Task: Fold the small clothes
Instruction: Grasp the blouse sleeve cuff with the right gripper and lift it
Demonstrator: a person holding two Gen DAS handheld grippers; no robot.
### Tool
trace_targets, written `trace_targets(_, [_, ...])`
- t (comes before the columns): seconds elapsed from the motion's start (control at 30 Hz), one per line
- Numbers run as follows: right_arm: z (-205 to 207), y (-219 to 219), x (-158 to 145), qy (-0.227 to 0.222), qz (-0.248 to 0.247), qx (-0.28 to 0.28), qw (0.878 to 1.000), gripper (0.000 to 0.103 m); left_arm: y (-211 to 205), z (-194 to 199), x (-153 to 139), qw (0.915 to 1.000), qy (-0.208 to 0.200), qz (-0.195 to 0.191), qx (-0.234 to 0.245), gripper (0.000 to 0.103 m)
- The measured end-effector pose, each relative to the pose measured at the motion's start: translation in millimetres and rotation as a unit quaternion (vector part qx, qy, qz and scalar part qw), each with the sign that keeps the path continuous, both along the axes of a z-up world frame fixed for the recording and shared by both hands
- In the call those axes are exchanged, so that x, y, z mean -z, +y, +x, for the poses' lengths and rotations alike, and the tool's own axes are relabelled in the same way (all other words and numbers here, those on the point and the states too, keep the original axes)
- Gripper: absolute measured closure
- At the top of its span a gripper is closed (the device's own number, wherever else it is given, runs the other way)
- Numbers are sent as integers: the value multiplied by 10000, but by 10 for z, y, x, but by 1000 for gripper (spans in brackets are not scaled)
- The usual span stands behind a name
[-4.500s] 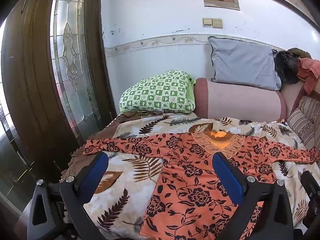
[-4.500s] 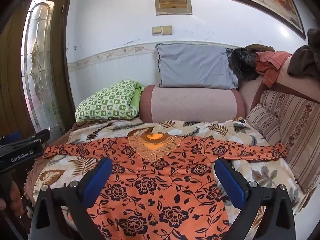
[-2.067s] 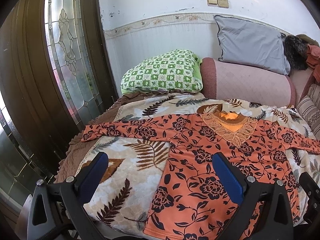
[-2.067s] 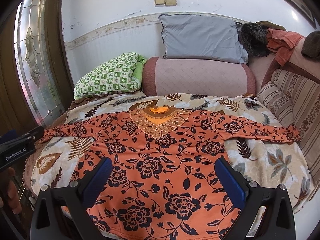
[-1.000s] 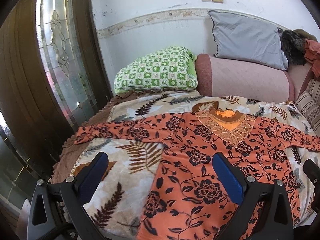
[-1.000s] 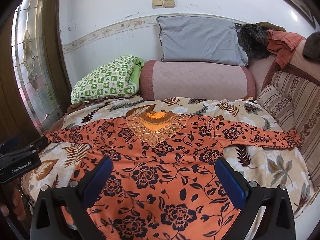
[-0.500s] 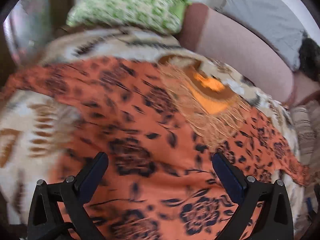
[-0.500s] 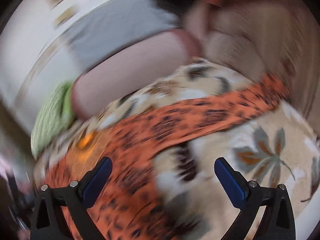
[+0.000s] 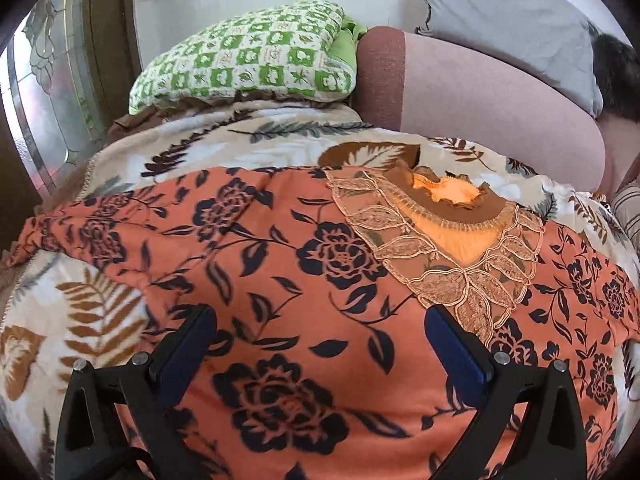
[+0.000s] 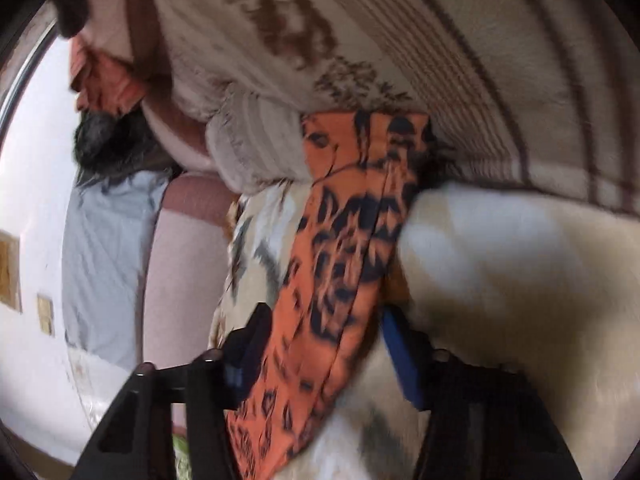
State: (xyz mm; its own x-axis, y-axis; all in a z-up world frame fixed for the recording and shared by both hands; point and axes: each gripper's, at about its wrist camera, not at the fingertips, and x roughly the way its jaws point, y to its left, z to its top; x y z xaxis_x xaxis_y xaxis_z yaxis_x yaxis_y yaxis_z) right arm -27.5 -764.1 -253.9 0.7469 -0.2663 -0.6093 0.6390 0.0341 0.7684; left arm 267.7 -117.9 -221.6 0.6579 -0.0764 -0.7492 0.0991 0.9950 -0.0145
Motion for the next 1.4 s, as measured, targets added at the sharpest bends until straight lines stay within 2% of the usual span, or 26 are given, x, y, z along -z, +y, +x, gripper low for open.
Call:
trace_targets(0.1, [94, -142, 25, 190, -97, 155, 9997, 58, -111, 45, 65, 9999, -15, 142, 78, 0])
trace_targets(0.13, [124, -159, 22, 289, -140, 173, 9993, 66, -136, 60, 83, 9997, -7, 217, 88, 0])
trace_targets(0.17, [162, -123, 3, 391, -201, 160, 9989, 79, -160, 68, 92, 9995, 12, 283, 101, 0])
trace_targets(0.2, [213, -123, -8, 488, -245, 89, 9985, 97, -170, 74, 92, 9995, 15, 306, 119, 0])
trace_targets(0.27, [245, -63, -66, 637, -307, 125, 9974, 97, -157, 71, 74, 9994, -25, 317, 98, 0])
trace_targets(0.4, [341, 179, -427, 437, -612, -3, 9972, 97, -35, 44, -49, 9998, -87, 187, 5, 0])
trace_targets(0.57, [831, 736, -1129, 45, -1089, -810, 9907, 97, 222, 55, -229, 9992, -210, 155, -301, 0])
trace_targets(0.63, [1122, 1139, -1414, -81, -1323, -1300, 9826, 97, 374, 79, -273, 9985, -195, 143, -483, 0])
trace_targets(0.7, [1463, 1598, -1643, -190, -1508, -1804, 9718, 97, 552, 108, -314, 9974, -182, 182, -670, 0])
trace_targets(0.77, [1720, 2045, -1742, -252, -1568, -2183, 9629, 97, 732, 120, -346, 9957, -210, 194, -877, 0])
trace_targets(0.87, [2287, 2831, -1767, -226, -1658, -2860, 9435, 97, 1073, 139, -394, 9921, -224, 124, -1226, 0])
trace_targets(0.9, [2338, 3093, -1744, -208, -1678, -3023, 9381, 97, 1207, 145, -418, 9903, -244, 65, -1369, 0])
trace_targets(1.07, [2912, 4259, -1388, -2, -1539, -3862, 9095, 97, 1698, 167, -439, 9831, -242, -55, -1815, 0])
trace_targets(1.2, [3156, 4830, -1072, 282, -1522, -4161, 8960, 93, 1997, 205, -417, 9800, -71, -134, -1986, 0])
trace_targets(1.27, [3272, 5078, -909, 580, -1599, -4420, 8807, 93, 2070, 184, -421, 9797, -59, -110, -2001, 0])
trace_targets(1.33, [3379, 5354, -753, 1149, -2080, -4779, 8457, 91, 2150, 208, -414, 9795, -25, -26, -2015, 0])
trace_targets(1.4, [3458, 5625, -646, 1651, -2599, -5227, 7950, 91, 2205, 230, -398, 9783, 40, -9, -2070, 0])
